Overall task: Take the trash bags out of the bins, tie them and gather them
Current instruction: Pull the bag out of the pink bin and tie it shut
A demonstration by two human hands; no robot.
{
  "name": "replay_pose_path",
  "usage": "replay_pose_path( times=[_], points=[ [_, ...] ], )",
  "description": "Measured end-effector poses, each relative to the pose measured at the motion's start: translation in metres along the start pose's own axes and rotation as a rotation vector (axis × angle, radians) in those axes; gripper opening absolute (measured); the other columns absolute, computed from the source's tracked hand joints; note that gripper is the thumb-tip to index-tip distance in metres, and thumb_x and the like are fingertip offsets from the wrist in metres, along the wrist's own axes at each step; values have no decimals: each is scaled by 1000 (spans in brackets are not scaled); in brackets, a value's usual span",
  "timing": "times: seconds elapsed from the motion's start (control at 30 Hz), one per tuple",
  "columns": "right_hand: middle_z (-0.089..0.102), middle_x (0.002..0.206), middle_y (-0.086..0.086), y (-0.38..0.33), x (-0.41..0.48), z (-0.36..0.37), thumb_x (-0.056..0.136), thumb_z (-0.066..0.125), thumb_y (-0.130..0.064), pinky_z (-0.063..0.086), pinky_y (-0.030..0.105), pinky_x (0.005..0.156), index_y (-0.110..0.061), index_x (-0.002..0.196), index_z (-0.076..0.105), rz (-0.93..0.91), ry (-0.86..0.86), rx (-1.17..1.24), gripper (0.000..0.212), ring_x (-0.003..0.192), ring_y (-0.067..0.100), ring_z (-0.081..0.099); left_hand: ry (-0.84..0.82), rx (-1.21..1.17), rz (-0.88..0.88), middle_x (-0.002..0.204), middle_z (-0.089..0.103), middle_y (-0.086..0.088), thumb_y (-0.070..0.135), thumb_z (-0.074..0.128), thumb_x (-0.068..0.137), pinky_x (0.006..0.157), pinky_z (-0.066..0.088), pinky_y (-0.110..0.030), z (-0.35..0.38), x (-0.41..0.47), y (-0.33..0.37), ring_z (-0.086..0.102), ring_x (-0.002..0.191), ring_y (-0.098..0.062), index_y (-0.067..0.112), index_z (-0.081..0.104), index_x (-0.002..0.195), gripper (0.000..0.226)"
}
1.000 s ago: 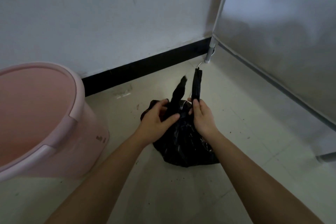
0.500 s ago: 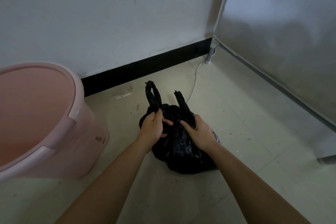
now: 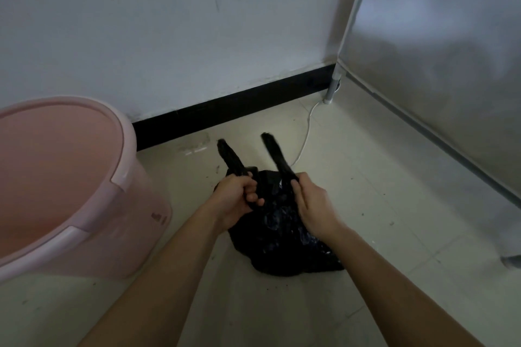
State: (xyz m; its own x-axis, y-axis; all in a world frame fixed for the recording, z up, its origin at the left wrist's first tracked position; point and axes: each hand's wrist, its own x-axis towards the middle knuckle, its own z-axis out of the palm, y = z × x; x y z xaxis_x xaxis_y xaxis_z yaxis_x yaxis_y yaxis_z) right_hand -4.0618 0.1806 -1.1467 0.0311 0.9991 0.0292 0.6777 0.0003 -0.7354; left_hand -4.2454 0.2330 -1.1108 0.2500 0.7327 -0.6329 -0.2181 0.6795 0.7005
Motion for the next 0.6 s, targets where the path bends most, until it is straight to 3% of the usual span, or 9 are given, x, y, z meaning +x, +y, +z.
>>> replay_pose_path(
  times=[0.1,0.17,0.23,0.33,0.43,0.53,0.6],
  points=[
    [64,93,2,3,8,-4,106,35,-36,51,39,74,-24,109,49,-170,-115,-118,19,81,20,61,-183,84,-54,64,44,-2,-3,54,93,60,52,-31,-13,-3,7,42,53,-13,12,51,99,16],
    [66,105,-2,0,13,-4,106,37,-38,51,34,83,-30,120,54,-220,-195,-133,23,92,15,62,-229,159,-27,68,50,1,10,68,92,63,50,-30,-16,-5,12,43,57,-11,11,59,112,22],
    [68,106,-6,-5,15,-3,104,44,-40,50,29,85,-33,120,59,-213,-243,-94,23,95,10,63,-233,174,-15,65,42,2,25,66,94,63,49,-29,-19,-4,13,38,57,-10,12,63,119,29],
    [68,93,-10,-5,16,-3,90,68,-44,51,25,82,-31,115,66,27,-239,119,28,86,5,65,-177,137,9,62,29,1,37,51,102,59,50,-29,-22,-1,11,36,53,-12,10,63,109,31],
    [66,83,-2,4,13,-5,75,84,-41,54,33,84,-23,105,72,305,-272,409,37,79,11,66,-146,30,-23,63,30,0,43,52,100,56,50,-29,-23,0,11,36,50,-12,12,59,97,32],
    [71,76,1,0,9,-11,74,85,-35,54,29,73,-11,91,75,354,-243,493,31,69,11,66,-252,135,-25,63,33,3,34,72,88,56,45,-24,-26,-4,13,35,53,-10,21,65,82,15],
    [73,72,1,-12,10,-13,76,85,-27,53,23,65,-6,87,76,345,-238,539,25,64,9,66,-317,312,-2,59,44,6,26,75,86,58,42,-24,-24,-8,14,40,57,-11,22,67,95,13]
  ],
)
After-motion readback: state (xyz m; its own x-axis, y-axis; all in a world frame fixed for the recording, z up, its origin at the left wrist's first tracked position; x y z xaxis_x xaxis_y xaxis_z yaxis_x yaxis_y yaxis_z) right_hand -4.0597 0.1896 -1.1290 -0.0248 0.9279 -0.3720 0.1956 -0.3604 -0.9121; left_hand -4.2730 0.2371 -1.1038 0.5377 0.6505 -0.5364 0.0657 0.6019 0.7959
